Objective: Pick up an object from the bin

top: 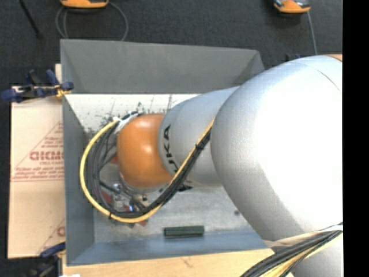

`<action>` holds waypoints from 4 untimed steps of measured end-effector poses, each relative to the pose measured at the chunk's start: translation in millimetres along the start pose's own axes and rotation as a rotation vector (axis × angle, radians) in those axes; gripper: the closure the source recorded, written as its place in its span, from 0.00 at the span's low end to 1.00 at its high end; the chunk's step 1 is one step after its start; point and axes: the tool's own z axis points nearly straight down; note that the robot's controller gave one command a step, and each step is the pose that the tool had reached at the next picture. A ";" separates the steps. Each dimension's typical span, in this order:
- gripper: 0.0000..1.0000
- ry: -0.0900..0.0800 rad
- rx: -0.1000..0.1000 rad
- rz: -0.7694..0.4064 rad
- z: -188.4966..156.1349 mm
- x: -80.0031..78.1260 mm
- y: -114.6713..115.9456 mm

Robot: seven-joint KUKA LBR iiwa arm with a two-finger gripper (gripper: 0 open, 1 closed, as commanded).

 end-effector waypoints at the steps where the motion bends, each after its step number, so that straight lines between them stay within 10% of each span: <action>1: 1.00 -0.004 0.000 -0.014 -0.8 -2.1 9.1; 3: 1.00 0.005 0.004 -0.069 2.6 -28.2 14.9; 4: 1.00 -0.006 0.003 -0.099 -72.7 -24.4 13.8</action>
Offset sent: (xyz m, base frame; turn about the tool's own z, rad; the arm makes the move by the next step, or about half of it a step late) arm -0.0002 0.0089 -0.0007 -0.0200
